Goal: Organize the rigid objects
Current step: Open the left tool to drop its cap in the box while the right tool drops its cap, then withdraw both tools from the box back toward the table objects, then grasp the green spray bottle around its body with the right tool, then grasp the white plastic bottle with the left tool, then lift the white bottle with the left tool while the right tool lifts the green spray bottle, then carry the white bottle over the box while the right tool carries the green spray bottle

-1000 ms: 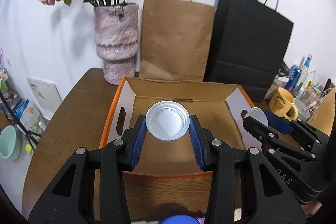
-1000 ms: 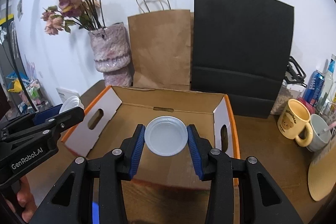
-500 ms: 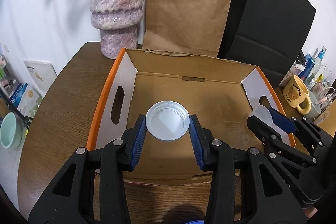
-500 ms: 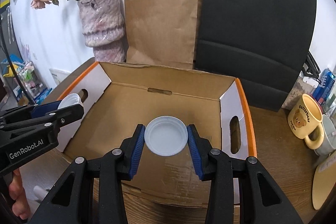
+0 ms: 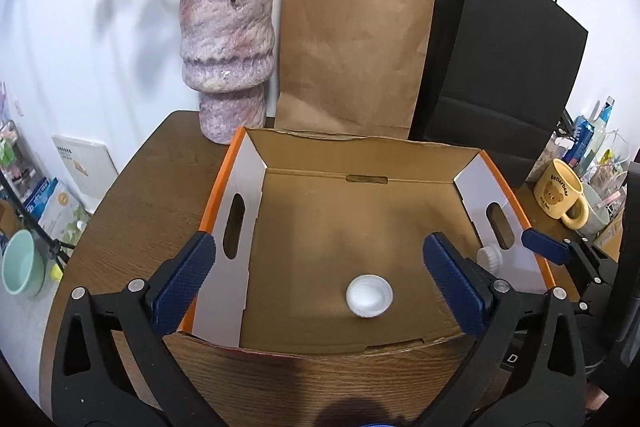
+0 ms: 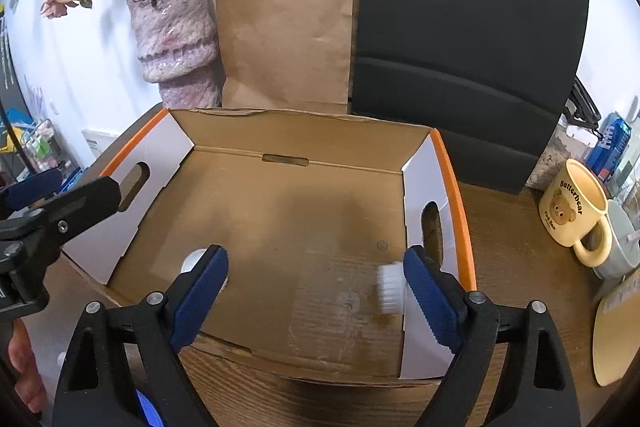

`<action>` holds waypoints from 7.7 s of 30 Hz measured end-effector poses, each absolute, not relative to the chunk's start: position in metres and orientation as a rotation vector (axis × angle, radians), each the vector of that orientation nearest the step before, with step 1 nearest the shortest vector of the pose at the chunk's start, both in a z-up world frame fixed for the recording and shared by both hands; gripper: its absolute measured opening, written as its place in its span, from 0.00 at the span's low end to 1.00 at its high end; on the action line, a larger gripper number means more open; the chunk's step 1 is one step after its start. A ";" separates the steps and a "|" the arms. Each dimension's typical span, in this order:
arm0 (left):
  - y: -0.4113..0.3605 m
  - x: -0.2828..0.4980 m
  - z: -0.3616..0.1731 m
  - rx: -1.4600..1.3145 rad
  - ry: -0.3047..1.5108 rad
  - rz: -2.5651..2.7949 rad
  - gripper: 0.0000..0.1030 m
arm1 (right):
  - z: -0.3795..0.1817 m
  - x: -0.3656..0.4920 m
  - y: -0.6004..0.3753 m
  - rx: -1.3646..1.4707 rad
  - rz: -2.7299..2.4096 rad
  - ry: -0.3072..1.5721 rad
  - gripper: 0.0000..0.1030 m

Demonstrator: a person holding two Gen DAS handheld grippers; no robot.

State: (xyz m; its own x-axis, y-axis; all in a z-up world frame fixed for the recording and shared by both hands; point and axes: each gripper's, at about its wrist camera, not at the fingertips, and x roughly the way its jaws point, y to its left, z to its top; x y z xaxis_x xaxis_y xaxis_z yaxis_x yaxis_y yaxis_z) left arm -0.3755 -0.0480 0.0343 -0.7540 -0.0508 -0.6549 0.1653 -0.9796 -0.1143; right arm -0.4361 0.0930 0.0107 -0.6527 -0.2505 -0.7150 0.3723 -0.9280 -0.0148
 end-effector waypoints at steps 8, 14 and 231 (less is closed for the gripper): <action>-0.046 -0.368 0.039 1.028 0.240 -2.840 1.00 | 0.018 -0.428 0.093 1.047 -2.569 0.224 0.90; -0.043 -0.357 0.047 1.006 0.240 -2.862 1.00 | 0.028 -0.416 0.098 0.996 -2.569 0.197 0.91; -0.014 -0.248 0.049 0.763 0.226 -2.923 0.86 | 0.044 -0.286 0.145 0.753 -2.680 0.054 0.34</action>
